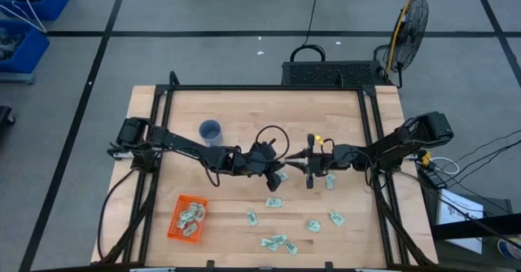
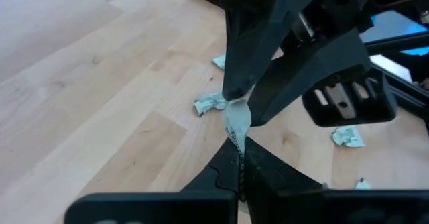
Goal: Pick and place Stevia / Truvia into bins
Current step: Put the stevia packet into the orange bin
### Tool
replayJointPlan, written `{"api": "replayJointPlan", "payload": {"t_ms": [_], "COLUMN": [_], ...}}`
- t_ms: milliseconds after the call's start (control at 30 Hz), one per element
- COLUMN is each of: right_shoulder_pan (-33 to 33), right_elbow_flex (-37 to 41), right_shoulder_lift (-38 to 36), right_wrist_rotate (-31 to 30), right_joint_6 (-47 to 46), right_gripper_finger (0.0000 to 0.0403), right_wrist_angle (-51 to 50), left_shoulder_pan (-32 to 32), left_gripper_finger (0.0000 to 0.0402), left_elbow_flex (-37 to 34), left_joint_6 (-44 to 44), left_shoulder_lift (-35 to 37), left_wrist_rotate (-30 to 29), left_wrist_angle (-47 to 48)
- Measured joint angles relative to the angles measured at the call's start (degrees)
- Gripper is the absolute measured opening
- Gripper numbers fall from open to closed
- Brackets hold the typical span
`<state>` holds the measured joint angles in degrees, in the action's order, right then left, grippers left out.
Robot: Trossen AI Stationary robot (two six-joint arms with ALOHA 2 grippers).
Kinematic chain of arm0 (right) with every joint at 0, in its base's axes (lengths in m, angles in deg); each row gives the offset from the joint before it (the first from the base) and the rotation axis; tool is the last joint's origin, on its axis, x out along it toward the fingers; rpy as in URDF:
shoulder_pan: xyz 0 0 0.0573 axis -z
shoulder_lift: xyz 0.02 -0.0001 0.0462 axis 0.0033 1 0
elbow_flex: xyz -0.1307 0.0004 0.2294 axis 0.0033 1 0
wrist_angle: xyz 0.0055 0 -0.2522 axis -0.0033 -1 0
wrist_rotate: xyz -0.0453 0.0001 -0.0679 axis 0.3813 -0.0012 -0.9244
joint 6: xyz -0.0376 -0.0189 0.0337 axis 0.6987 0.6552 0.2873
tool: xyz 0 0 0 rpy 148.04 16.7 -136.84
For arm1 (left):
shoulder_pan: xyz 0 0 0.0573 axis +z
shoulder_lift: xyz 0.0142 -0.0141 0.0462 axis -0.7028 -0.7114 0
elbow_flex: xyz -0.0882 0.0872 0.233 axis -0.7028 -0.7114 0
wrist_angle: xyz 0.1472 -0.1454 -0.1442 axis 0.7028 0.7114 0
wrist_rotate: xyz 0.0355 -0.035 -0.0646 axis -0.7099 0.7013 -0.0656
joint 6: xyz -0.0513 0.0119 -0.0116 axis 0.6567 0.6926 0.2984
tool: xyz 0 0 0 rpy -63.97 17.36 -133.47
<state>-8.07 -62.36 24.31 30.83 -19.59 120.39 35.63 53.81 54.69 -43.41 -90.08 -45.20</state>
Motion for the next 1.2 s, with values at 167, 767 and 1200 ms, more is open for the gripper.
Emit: {"api": "replayJointPlan", "payload": {"t_ms": [167,767,1200], "right_shoulder_pan": [0.0,0.0,0.0], "right_elbow_flex": [0.0,0.0,0.0], "right_shoulder_lift": [0.0,0.0,0.0], "right_wrist_rotate": [-0.1,-0.2,-0.2], "right_joint_6": [-0.9,-0.9,-1.4], "right_gripper_finger": [0.0102,0.0122,0.0119], "right_wrist_angle": [0.0,-1.5,-1.3], "left_shoulder_pan": [0.0,-15.1,-35.0], "left_gripper_finger": [0.0006,0.0012,0.0009], "left_elbow_flex": [0.0,0.0,-1.5], "left_joint_6": [-0.8,22.8,61.1], "left_shoulder_lift": [0.1,15.4,14.7], "left_wrist_rotate": [1.8,16.3,16.9], "left_wrist_angle": [3.6,64.6,70.5]}}
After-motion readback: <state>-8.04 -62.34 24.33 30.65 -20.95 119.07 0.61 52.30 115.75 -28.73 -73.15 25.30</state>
